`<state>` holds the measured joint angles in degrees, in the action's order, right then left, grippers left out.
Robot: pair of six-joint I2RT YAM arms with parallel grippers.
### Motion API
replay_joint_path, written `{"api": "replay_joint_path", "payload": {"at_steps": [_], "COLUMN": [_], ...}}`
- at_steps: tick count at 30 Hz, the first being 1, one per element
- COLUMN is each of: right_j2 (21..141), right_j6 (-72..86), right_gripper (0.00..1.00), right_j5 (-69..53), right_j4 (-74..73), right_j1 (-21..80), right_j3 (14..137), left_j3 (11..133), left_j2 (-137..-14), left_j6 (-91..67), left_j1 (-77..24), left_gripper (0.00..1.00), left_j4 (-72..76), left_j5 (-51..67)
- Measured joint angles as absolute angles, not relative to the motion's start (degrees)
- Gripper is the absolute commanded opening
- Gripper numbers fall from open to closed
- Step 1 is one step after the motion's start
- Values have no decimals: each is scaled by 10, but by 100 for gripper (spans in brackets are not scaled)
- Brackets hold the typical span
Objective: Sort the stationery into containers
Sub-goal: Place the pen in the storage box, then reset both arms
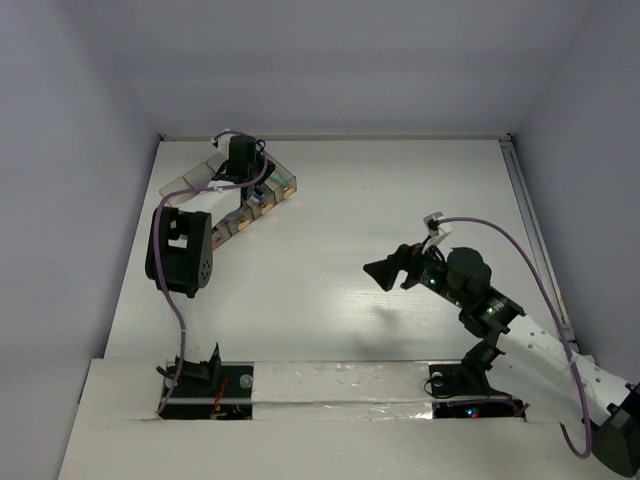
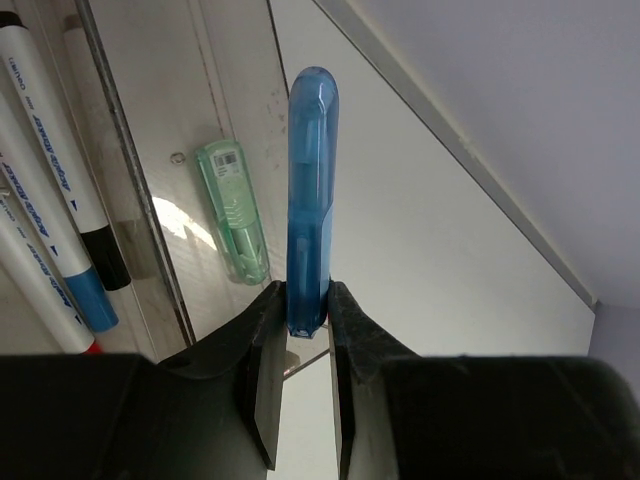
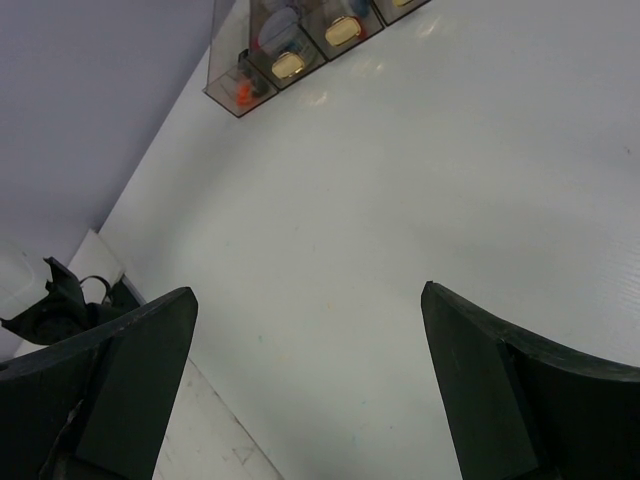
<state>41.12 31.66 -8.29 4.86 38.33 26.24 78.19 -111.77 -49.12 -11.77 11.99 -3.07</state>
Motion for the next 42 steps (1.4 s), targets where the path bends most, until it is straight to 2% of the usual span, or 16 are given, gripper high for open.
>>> {"api": "replay_joint_path", "payload": {"at_steps": [5,6,10,12,13,14,25,31,37,42], "right_j2": [402,400,397,397,396,395,364,351,321,256], "right_j6": [313,312,309,307,306,304,281,255,234,229], "right_gripper": [100,100,100,100,100,100,100,100,100,100], "right_j5": [-79,-78,-73,-70,-69,-66,-29,19,96,162], "right_j4": [44,43,41,36,31,28,-7,-42,-76,-107], "right_j1": [383,383,383,383,383,383,383,383,383,383], "right_j3": [263,264,267,271,273,276,313,356,404,412], "left_j3": [782,782,780,775,772,769,714,686,678,574], "left_j2": [-1124,-1124,-1124,-1123,-1123,-1123,-1040,-892,-726,-556], "left_j6": [-500,-501,-508,-513,-515,-512,-512,-459,-380,-357], "left_j1": [-117,-117,-117,-117,-117,-117,-117,-142,-219,-233], "left_gripper": [0,11,28,33,81,99,99,99,99,99], "left_j4": [109,107,107,110,111,111,147,183,209,222], "left_j5": [-33,-33,-36,-39,-41,-43,-43,-28,9,60]}}
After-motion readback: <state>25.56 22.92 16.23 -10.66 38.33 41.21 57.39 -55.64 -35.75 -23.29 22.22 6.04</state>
